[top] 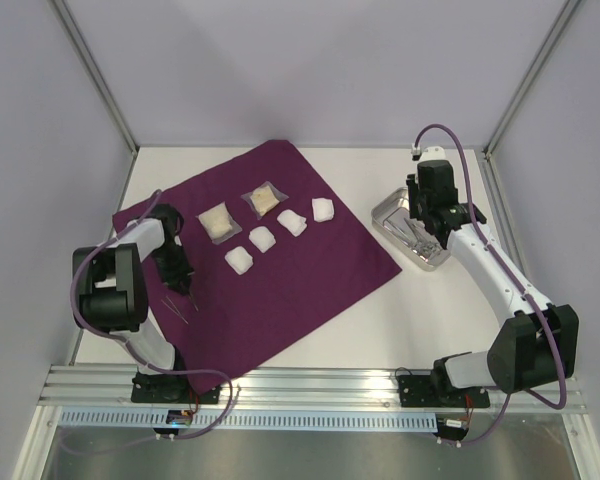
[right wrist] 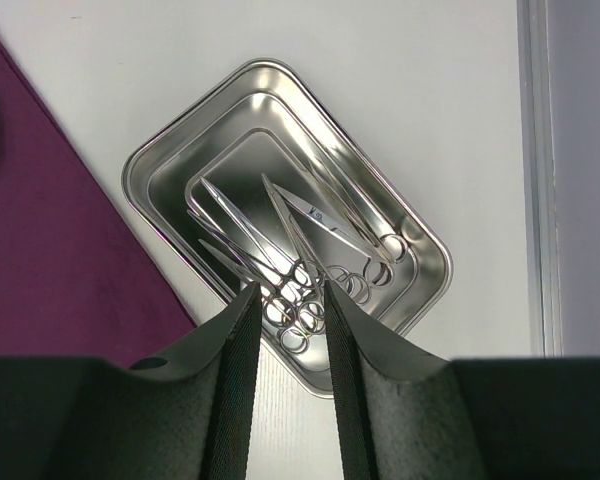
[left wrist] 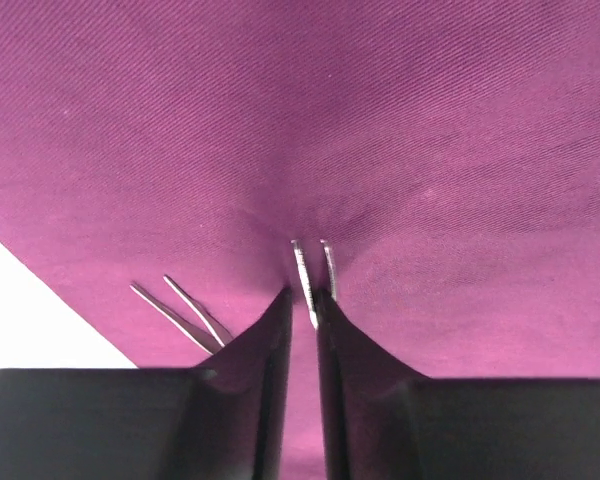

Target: Prepare the surgical pack

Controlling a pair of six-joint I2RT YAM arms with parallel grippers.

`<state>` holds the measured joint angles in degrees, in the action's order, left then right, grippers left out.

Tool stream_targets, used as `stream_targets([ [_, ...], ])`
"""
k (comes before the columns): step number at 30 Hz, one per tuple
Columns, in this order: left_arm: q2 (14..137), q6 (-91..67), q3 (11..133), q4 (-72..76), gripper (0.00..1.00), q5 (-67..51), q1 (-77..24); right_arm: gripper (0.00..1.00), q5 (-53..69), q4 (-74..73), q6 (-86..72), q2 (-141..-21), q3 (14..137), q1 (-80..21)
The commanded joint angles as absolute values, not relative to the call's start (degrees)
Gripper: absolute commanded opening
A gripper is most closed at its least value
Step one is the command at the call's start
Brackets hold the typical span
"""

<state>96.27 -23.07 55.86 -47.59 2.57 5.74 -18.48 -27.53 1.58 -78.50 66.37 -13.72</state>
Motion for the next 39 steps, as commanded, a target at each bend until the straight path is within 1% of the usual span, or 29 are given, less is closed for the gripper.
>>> stream_targets([
  [1, 97.8, -22.7, 57.4, -45.4, 0.19, 1.9, 5.8, 0.34, -19.1, -27.0, 2.1, -77.2, 65.7, -14.1],
  [3, 98.3, -22.8, 57.8, -44.7, 0.14, 1.5, 5.8, 0.34, -19.0, -27.1, 2.0, -77.0, 65.6, -14.0],
  [11, 99.5, -22.6, 59.3, -45.1, 0.08, 0.1, 5.8, 0.34, -19.3, -28.7, 1.9, -75.7, 65.7, -14.8],
  [15, 96.5, -21.3, 60.3, -45.9, 0.0, -3.1, 5.8, 0.34, -18.8, -29.0, 1.8, -75.0, 66.1, -16.3],
  [22, 92.3, -20.3, 61.4, -47.4, 0.0, -7.8, 5.8, 0.34, -17.2, -29.4, 2.5, -74.5, 67.9, -22.8],
  [25, 89.5, -19.4, 62.1, -47.9, 0.0, -9.1, 5.8, 0.35, -12.1, -29.4, 2.6, -73.8, 68.9, -25.0],
  [27, 87.3, -18.8, 62.9, -49.7, 0.0, -9.1, 5.8, 0.37, -8.4, -29.0, 2.7, -73.4, 69.5, -26.3],
  [30, 83.2, -17.4, 64.9, -52.0, 0.0, -10.4, 5.8, 0.45, -5.6, -29.0, 4.6, -73.0, 71.2, -31.4],
  [32, 79.1, -16.5, 65.6, -52.7, 0.0, -13.4, 5.8, 0.51, -3.3, -28.4, 6.5, -73.0, 72.0, -34.0],
  [33, 78.0, -16.1, 65.9, -52.9, 0.0, -14.8, 5.8, 0.58, -1.9, -28.0, 7.1, -73.2, 72.3, -35.4],
  [34, 76.7, -15.7, 66.8, -53.3, 0.0, -16.5, 5.8, 0.6, -0.9, -27.0, 8.0, -73.5, 72.7, -37.9],
  [35, 74.7, -15.1, 67.2, -53.3, 0.0, -19.6, 5.8, 0.63, 5.1, -26.3, 8.0, -74.0, 73.4, -38.8],
  [36, 73.8, -14.9, 67.7, -53.5, 0.0, -21.5, 5.8, 0.73, 8.4, -25.2, 7.7, -74.4, 73.6, -39.5],
  [37, 73.0, -14.6, 68.5, -53.5, 0.0, -25.6, 5.8, 0.75, 12.2, -21.7, 5.6, -74.7, 73.7, -40.0],
  [38, 71.7, -13.9, 68.9, -53.7, 0.0, -27.9, 5.8, 0.77, 19.9, -19.0, 3.6, -75.4, 73.1, -40.0],
  [39, 71.0, -13.7, 69.3, -53.7, 0.0, -30.3, 5.8, 0.81, 23.5, -15.7, 1.9, -75.9, 72.5, -40.0],
])
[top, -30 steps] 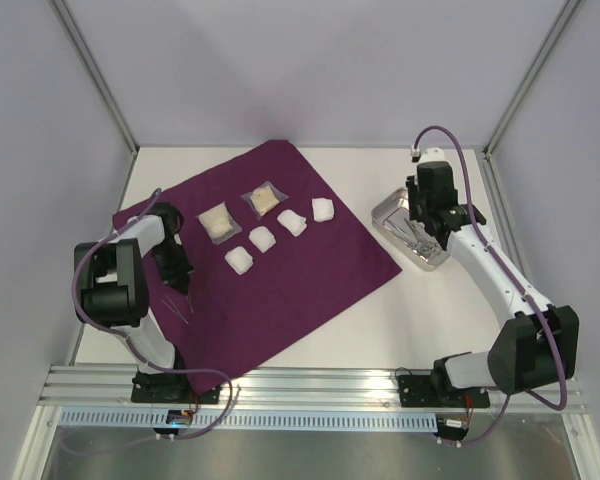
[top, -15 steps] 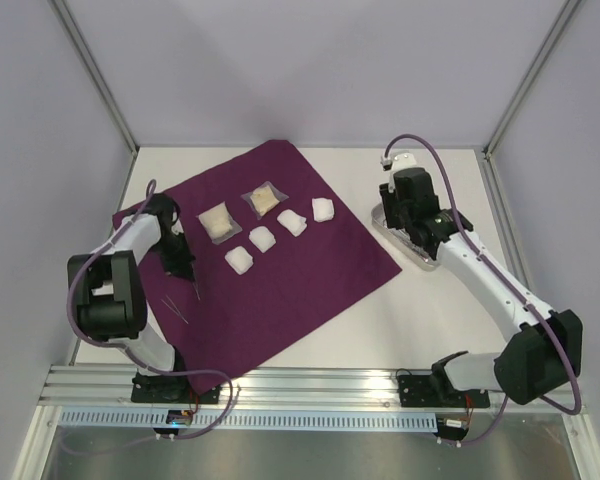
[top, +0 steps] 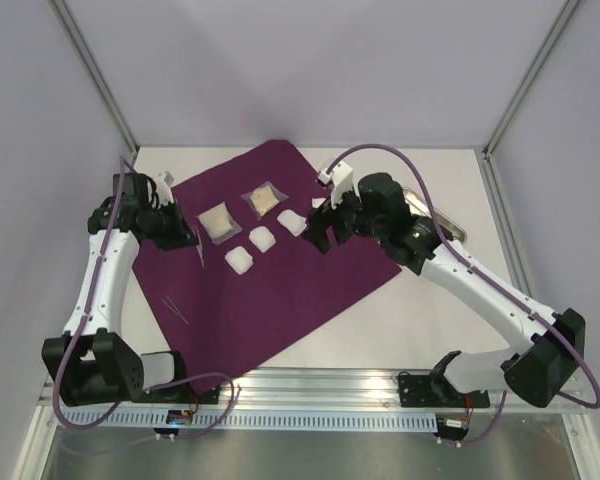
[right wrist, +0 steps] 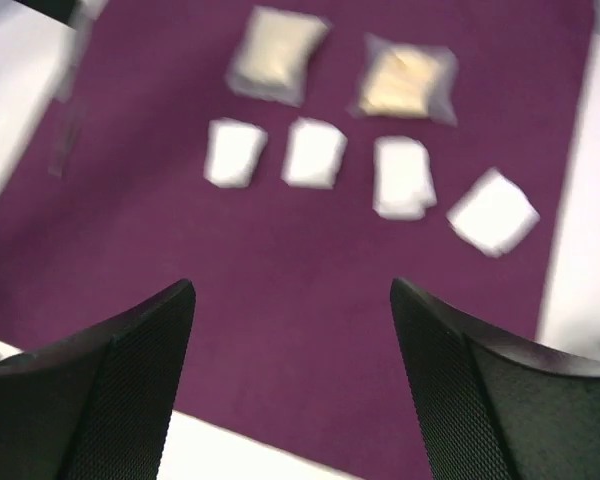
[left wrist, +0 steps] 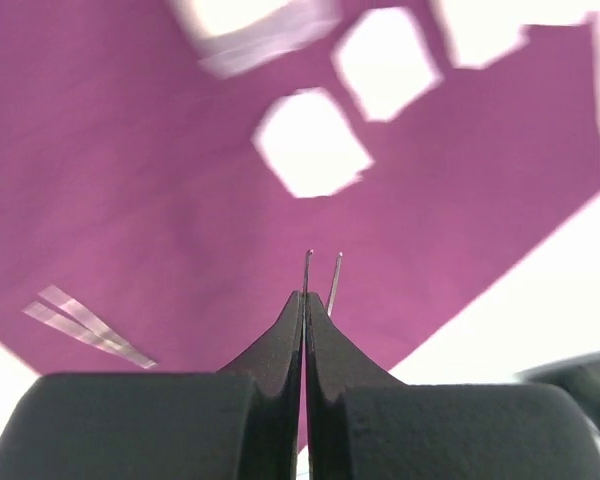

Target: Prepare the surgical pack

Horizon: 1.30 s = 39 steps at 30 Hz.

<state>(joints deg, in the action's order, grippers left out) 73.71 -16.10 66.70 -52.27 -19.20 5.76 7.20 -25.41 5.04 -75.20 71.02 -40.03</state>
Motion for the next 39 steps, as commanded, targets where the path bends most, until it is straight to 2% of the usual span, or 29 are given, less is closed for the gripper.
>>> stream_targets([
  [1, 70.2, -13.4, 69.6, -53.4, 0.0, -34.2, 5.8, 0.83, 26.7, -9.2, -3.4, -76.5, 72.3, -40.0],
  [2, 69.0, -13.2, 70.0, -54.0, 0.0, -35.7, 5.7, 0.83, 30.9, -6.7, -5.9, -79.2, 73.4, -40.1],
  [4, 67.4, -14.2, 71.2, -55.3, 0.0, -33.3, 5.6, 0.86, 31.2, -6.7, -10.0, -82.8, 77.1, -41.0],
  [5, 66.0, -14.8, 71.8, -56.8, 0.0, -30.2, 5.6, 0.83, 26.5, -8.2, -12.3, -84.3, 79.1, -41.8],
  [6, 65.5, -15.3, 73.1, -57.6, 0.0, -26.8, 5.7, 0.75, 22.9, -9.7, -13.2, -86.6, 82.2, -44.3],
  [7, 65.0, -15.6, 73.6, -58.3, 0.0, -20.3, 5.7, 0.74, 19.1, -10.5, -13.3, -87.1, 82.6, -46.2],
  [8, 63.7, -16.3, 74.2, -59.3, 0.0, -17.6, 5.6, 0.74, 9.8, -9.9, -12.4, -87.4, 82.5, -48.5],
  [10, 62.7, -19.8, 75.1, -60.2, 0.0, -11.6, 5.6, 0.74, 0.7, -4.9, -10.0, -88.0, 80.9, -56.7],
  [11, 62.2, -21.0, 75.4, -61.2, 0.0, -10.6, 5.7, 0.74, -8.3, -2.4, -8.4, -88.5, 80.2, -59.5],
  [12, 62.2, -22.4, 76.1, -62.2, 0.0, -9.5, 5.7, 0.73, -12.0, 0.0, -5.2, -89.1, 79.5, -64.3],
  [13, 62.2, -25.5, 76.5, -63.2, 0.0, -7.2, 5.6, 0.73, -15.2, 7.3, -2.9, -90.7, 78.0, -66.3],
  [17, 61.4, -30.0, 77.2, -67.1, 0.0, -1.9, 5.7, 0.7, -27.9, 20.0, 6.0, -95.4, 77.1, -73.3],
  [19, 60.7, -31.5, 77.5, -67.9, 0.0, -0.7, 5.7, 0.66, -29.1, 27.0, 8.1, -97.4, 76.6, -75.0],
  [25, 59.6, -33.1, 77.9, -69.1, 0.0, -1.8, 5.6, 0.61, -26.3, 32.4, 12.0, -104.9, 79.7, -77.3],
  [28, 59.5, -33.3, 77.6, -69.2, 0.0, -2.7, 5.6, 0.54, -25.1, 36.0, 12.5, -106.5, 78.8, -77.7],
  [39, 59.7, -33.6, 76.1, -68.1, 0.0, -3.4, 5.6, 0.53, -23.7, 37.4, 14.8, -112.1, 81.1, -78.9],
])
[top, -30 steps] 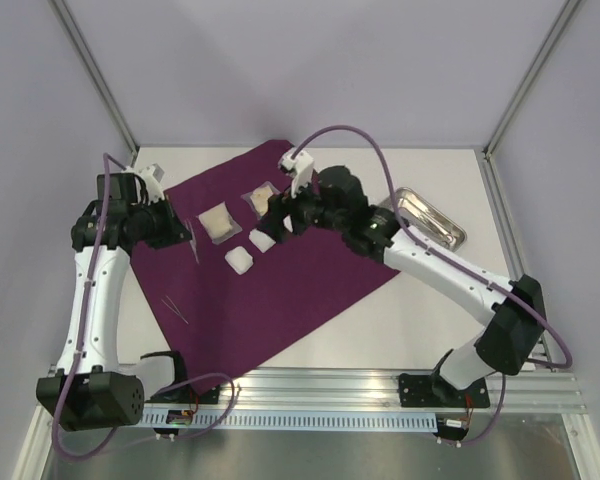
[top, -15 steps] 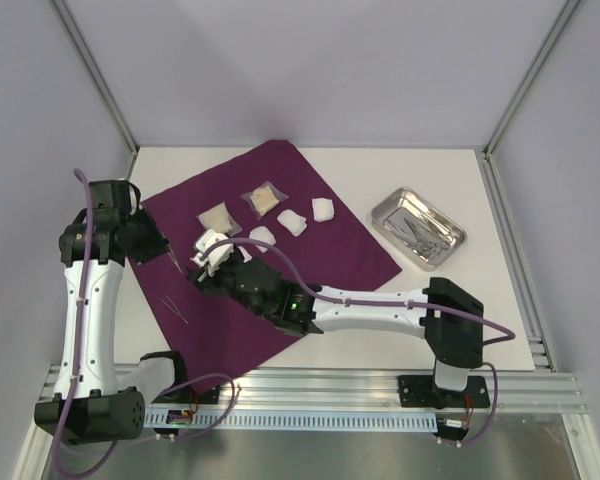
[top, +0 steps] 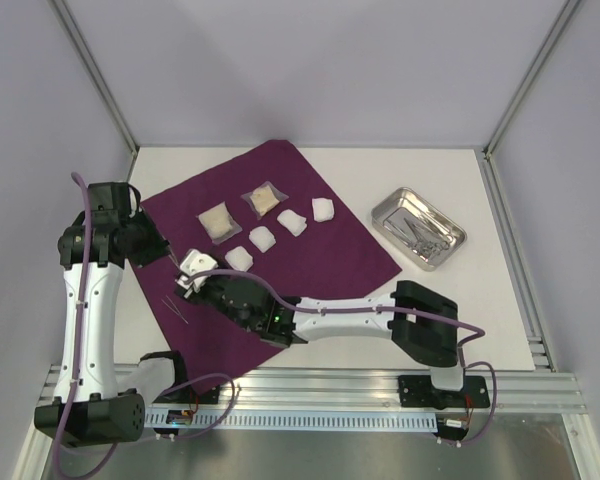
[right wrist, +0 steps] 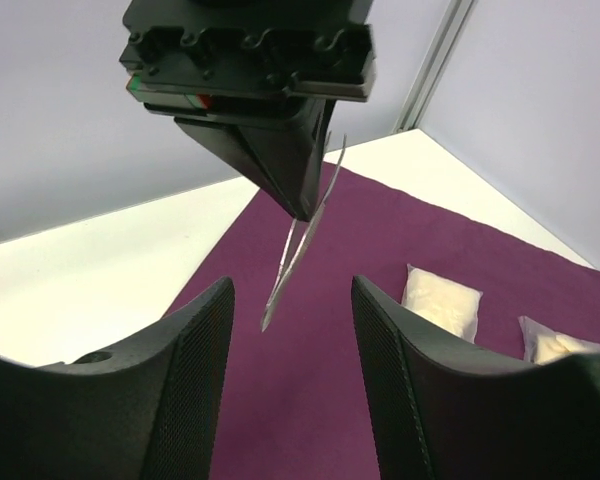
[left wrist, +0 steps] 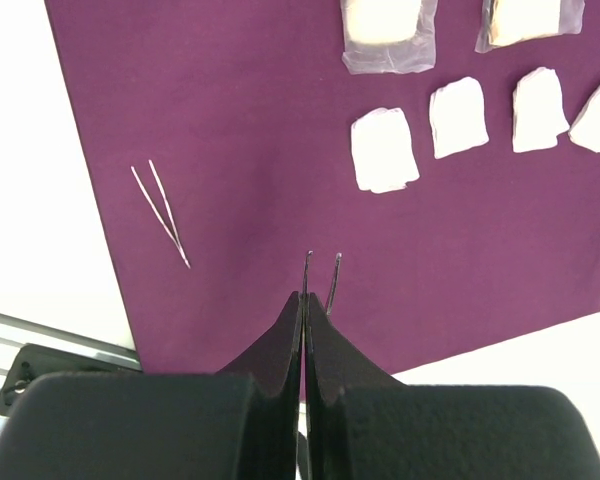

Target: Prepare the surgical pack

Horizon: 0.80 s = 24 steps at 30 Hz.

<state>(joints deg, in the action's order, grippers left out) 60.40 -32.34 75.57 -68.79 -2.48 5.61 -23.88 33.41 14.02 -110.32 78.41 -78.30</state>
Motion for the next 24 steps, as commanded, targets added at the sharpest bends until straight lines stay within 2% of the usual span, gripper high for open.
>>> stream_targets([
  [1, 59.8, -33.6, 76.0, -68.0, 0.0, -3.7, 5.6, 0.53, -24.3, 37.1, 14.7, -112.8, 81.6, -79.0],
  [12, 59.6, -33.5, 75.4, -68.0, 0.0, -4.9, 5.6, 0.5, -29.5, 32.5, 17.1, -119.8, 89.9, -78.8],
  [18, 59.4, -33.6, 74.8, -68.0, 0.0, -5.1, 5.7, 0.43, -31.4, 31.5, 16.9, -120.8, 91.4, -78.6],
  [22, 59.2, -33.5, 74.7, -68.1, 0.0, -5.4, 5.6, 0.31, -32.1, 31.0, 16.8, -120.9, 91.7, -78.3],
  [24, 59.2, -33.5, 74.8, -68.2, 0.0, -5.5, 5.6, 0.31, -32.2, 30.0, 16.6, -121.2, 92.3, -78.1],
])
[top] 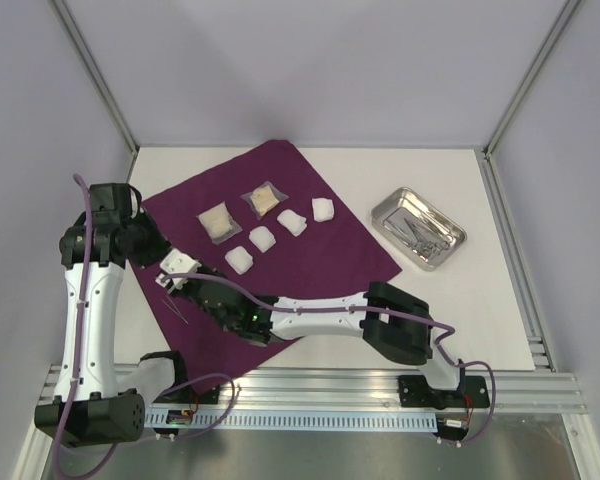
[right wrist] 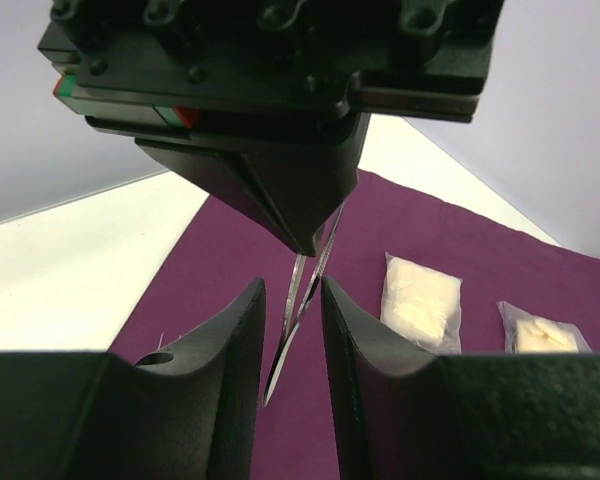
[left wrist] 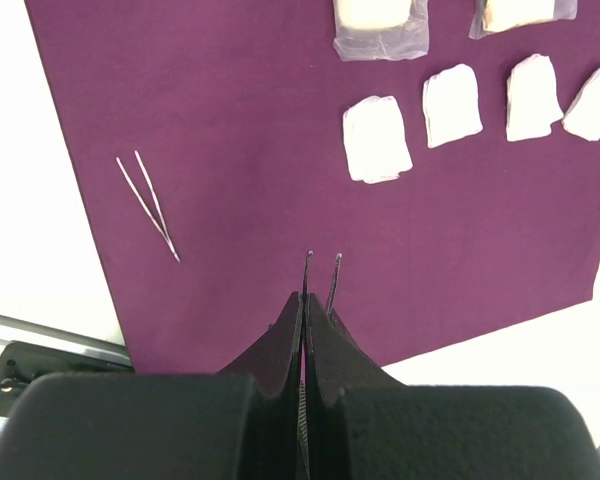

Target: Prepare the surgical pack

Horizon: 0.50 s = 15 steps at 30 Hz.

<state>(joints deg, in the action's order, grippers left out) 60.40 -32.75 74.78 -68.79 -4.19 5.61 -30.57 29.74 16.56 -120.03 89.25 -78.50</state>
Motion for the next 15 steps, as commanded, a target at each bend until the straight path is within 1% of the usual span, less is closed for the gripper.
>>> stream_targets([
  [1, 59.2, -33.5, 74.9, -68.1, 0.0, -5.6, 5.6, 0.31, -32.3, 30.0, 16.7, -121.5, 92.4, -78.0],
  [12, 59.2, -33.2, 75.3, -68.0, 0.0, -6.1, 5.6, 0.29, -34.0, 27.9, 17.8, -122.7, 93.0, -78.0],
  [15, 59.2, -33.1, 75.1, -68.1, 0.0, -6.1, 5.6, 0.23, -34.5, 28.1, 17.8, -122.6, 92.8, -78.0],
])
